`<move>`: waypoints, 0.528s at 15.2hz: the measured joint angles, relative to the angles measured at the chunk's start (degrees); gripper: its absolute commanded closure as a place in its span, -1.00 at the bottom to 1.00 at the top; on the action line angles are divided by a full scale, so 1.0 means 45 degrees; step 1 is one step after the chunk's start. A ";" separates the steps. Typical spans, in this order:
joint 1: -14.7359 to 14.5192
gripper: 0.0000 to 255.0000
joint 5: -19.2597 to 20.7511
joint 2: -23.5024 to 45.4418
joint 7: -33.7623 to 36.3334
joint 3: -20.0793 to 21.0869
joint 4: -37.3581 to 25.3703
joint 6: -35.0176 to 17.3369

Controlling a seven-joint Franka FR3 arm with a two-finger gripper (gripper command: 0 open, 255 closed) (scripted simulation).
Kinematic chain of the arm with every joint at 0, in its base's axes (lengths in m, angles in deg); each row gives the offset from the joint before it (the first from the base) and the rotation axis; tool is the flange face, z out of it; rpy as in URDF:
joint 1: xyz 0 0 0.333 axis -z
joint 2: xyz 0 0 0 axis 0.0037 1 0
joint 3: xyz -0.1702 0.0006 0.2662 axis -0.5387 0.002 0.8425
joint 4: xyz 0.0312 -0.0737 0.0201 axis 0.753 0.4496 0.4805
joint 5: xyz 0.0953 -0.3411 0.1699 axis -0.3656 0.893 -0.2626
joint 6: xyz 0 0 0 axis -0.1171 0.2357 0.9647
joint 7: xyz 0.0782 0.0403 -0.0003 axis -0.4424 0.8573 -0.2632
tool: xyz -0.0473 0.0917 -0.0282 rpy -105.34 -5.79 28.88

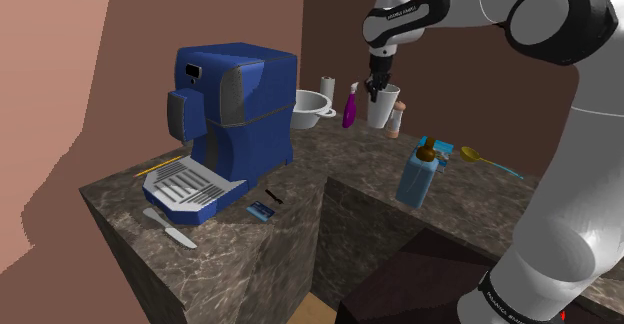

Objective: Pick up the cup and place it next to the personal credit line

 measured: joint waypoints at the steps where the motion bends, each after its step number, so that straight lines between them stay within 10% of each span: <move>1: -0.0011 1.00 0.0003 -0.0073 0.0000 0.0004 -0.0091 0.0166; 8: -0.0014 1.00 -0.0031 -0.0142 -0.0127 0.0005 -0.1158 0.1293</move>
